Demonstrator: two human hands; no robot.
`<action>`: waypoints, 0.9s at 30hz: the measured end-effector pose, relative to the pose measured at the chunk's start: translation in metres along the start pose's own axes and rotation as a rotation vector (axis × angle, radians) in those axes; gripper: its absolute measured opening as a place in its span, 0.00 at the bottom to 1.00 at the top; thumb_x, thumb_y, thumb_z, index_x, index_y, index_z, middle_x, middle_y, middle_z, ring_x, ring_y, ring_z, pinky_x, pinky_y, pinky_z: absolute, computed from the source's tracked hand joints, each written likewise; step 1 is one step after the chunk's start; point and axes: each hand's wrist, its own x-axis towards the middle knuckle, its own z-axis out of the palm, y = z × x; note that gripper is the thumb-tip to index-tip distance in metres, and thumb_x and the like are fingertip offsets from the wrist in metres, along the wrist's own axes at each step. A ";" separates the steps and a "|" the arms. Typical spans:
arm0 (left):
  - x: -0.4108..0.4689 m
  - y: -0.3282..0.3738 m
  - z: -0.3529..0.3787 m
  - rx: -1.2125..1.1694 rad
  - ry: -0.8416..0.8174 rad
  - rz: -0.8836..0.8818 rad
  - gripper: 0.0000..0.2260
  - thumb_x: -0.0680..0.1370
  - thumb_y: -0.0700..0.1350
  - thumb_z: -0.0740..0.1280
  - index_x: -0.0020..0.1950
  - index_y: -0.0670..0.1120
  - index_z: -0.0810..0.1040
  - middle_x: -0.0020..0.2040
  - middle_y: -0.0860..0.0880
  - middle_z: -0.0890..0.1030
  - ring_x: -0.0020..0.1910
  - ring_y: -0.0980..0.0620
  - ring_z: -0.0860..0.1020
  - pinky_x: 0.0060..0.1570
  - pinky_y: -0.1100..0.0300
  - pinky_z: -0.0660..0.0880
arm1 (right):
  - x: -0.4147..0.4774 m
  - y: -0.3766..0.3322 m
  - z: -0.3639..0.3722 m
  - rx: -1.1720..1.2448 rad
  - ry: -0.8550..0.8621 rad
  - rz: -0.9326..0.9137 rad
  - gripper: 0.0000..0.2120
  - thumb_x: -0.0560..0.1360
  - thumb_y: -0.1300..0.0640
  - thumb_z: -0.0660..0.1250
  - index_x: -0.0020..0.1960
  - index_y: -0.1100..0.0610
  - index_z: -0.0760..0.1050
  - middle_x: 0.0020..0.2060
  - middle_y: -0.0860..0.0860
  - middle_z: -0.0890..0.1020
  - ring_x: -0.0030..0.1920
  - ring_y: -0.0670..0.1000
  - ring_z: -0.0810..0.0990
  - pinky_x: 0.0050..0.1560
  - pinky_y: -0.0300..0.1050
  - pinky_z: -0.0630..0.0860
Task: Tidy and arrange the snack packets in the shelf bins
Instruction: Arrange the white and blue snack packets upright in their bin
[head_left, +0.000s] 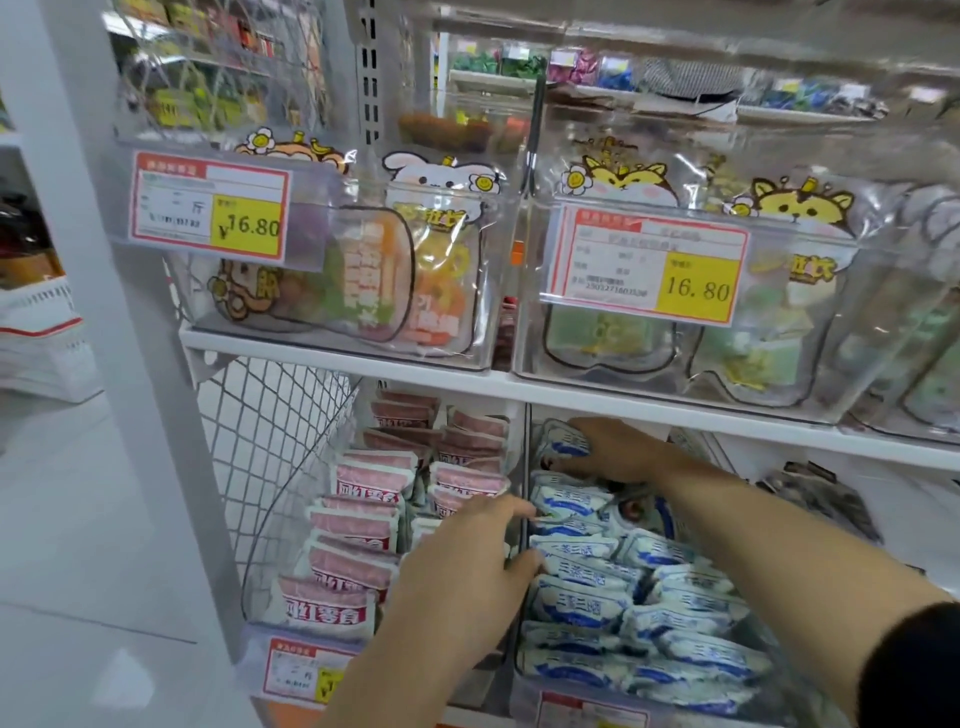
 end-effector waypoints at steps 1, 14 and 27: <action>0.000 -0.001 0.000 -0.005 0.003 0.000 0.16 0.78 0.55 0.63 0.65 0.63 0.68 0.63 0.59 0.72 0.56 0.58 0.75 0.58 0.53 0.74 | 0.002 -0.001 -0.002 0.055 -0.022 0.000 0.32 0.75 0.40 0.64 0.73 0.55 0.62 0.71 0.54 0.68 0.68 0.54 0.68 0.58 0.39 0.63; 0.006 -0.003 0.002 0.007 0.012 0.032 0.16 0.78 0.55 0.62 0.66 0.62 0.67 0.64 0.60 0.70 0.57 0.60 0.75 0.58 0.55 0.74 | 0.011 -0.012 0.006 -0.118 -0.071 -0.033 0.25 0.80 0.46 0.59 0.74 0.54 0.62 0.71 0.53 0.68 0.68 0.54 0.68 0.61 0.41 0.64; 0.005 0.003 0.005 0.095 0.112 0.082 0.16 0.79 0.52 0.61 0.67 0.60 0.68 0.66 0.62 0.65 0.50 0.60 0.77 0.54 0.60 0.75 | -0.095 -0.007 -0.013 0.042 0.216 -0.026 0.15 0.78 0.49 0.63 0.65 0.46 0.73 0.62 0.45 0.76 0.59 0.48 0.76 0.59 0.41 0.72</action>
